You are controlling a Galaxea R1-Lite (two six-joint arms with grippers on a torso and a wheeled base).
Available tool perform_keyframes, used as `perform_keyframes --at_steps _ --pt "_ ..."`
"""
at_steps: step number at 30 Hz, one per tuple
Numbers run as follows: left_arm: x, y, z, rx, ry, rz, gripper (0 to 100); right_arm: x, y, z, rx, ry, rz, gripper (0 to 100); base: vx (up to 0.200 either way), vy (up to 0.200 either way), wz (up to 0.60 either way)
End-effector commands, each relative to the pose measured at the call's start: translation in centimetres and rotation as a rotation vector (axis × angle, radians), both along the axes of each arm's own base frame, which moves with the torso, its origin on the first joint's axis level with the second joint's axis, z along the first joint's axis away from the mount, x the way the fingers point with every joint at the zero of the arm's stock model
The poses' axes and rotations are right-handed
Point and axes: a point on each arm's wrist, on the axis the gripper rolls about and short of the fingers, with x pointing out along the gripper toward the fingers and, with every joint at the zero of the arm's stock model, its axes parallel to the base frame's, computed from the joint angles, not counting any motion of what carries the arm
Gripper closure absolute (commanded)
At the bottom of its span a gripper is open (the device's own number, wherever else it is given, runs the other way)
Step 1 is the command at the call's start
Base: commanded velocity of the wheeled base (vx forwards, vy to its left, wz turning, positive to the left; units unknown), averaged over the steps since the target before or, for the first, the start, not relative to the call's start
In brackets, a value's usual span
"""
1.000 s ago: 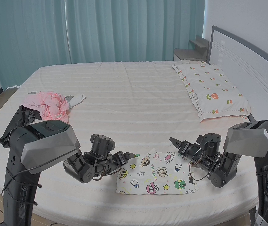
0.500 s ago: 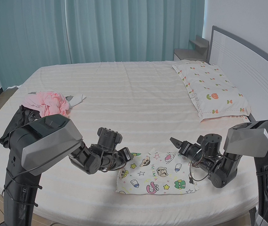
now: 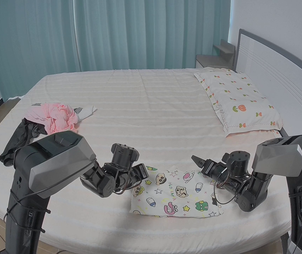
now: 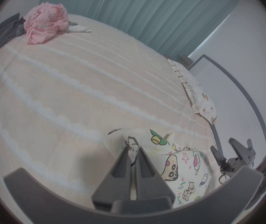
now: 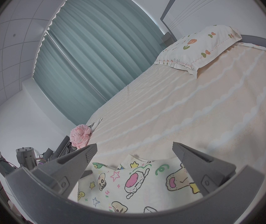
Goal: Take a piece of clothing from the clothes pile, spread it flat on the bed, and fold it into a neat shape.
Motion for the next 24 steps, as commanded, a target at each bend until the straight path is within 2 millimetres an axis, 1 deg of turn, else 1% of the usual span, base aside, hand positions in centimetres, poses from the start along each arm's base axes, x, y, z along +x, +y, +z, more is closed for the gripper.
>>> perform_keyframes --at_steps 1,4,5,9,11,12,14,15,17,18,20,22,24 --pt "-0.8 0.3 -1.9 0.049 0.005 -0.026 100 -0.1 0.0 -0.1 -0.003 0.005 0.002 0 0.000 0.000 0.00" --pt "-0.8 0.4 -2.1 0.066 0.004 -0.016 100 -0.2 0.1 -0.2 -0.005 0.011 0.007 0 0.000 0.000 0.00" --pt "-0.8 0.4 -2.1 0.069 0.001 -0.010 0 -0.3 0.1 -0.3 -0.005 0.012 0.007 0 0.000 0.000 0.00" --pt "-0.5 0.8 -1.8 0.085 -0.025 0.034 0 -0.3 0.2 -0.3 -0.006 0.014 0.008 0 0.000 0.000 0.00" --pt "-0.2 1.0 -1.2 0.085 -0.050 0.052 0 -0.4 0.1 -0.3 -0.007 0.015 0.008 0 0.000 0.000 0.00" --pt "-0.1 1.0 -0.4 0.078 -0.076 0.062 0 -0.4 0.1 -0.3 -0.007 0.015 0.008 0 0.000 0.000 0.00" --pt "-0.2 1.0 1.8 0.046 -0.126 0.079 0 -0.4 0.1 -0.3 -0.007 0.015 0.007 0 0.000 0.000 0.00" --pt "-0.6 1.0 2.9 0.037 -0.140 0.075 0 -0.4 0.1 -0.3 -0.007 0.015 0.007 0 0.000 0.000 0.00" --pt "-1.2 1.0 3.3 0.038 -0.141 0.063 0 -0.4 0.1 -0.3 -0.007 0.015 0.007 0 0.000 0.000 0.00" --pt "-2.1 0.8 3.6 0.039 -0.130 0.042 0 -0.4 0.1 -0.2 -0.006 0.014 0.007 0 0.000 0.000 0.00" --pt "-2.9 0.3 3.1 0.052 -0.113 0.015 0 -0.4 0.1 -0.2 -0.006 0.014 0.007 0 0.000 0.000 0.00" --pt "-3.5 0.4 2.4 0.082 -0.089 -0.012 0 -0.4 0.1 -0.2 -0.006 0.014 0.005 0 0.000 0.000 0.00" --pt "-4.3 0.2 0.7 0.139 -0.054 -0.073 0 -0.3 0.0 -0.1 -0.005 0.011 0.004 0 0.000 0.000 0.00"
